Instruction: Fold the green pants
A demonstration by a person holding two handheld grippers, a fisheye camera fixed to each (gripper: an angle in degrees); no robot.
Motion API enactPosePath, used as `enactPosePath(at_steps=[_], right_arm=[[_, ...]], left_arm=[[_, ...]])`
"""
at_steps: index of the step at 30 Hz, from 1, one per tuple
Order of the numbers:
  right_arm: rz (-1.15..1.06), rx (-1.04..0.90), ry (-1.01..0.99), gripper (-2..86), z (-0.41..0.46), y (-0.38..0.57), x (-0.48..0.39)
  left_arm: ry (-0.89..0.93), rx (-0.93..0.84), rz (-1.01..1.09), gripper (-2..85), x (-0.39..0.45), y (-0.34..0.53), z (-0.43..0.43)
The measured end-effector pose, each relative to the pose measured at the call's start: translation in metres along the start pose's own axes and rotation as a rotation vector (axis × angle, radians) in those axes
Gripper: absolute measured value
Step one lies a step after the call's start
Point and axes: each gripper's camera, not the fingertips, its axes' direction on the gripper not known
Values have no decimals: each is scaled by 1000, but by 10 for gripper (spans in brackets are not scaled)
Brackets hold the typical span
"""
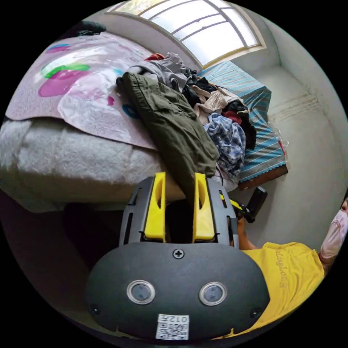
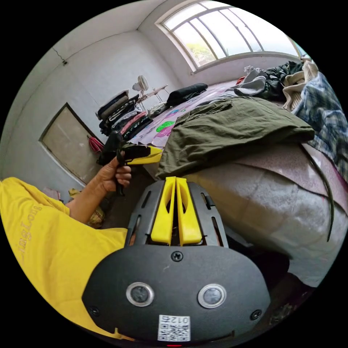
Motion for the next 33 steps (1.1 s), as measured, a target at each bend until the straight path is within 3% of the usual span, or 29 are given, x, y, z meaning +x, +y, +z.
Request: enactPosePath(at_steps=[8,14,18,22,26,30,33], right_arm=[[120,48,-61,4,-30,3,44],[158,48,-110,11,-41,-7,79],[192,63,-133,28,-48,-15,97],[379,93,-352,111,-53,-21,141],[628,131,-650,153,-34,-23,189],[709,130,-675,148,-18,-40,199],[711,188,-589,64,-22,-57,199]], left_arm=[[-35,63,-111,131,-12,21,-11],[159,16,-204,116,-39,37,15],[259,31,-191,62,-49,36,19],[237,33,-85,39,-46,35,-5],[349,44,-149,33,-58,39,-14],[343,35,-113,40,-49,41,-18],[339,13,-52,59,-44,43,-19]])
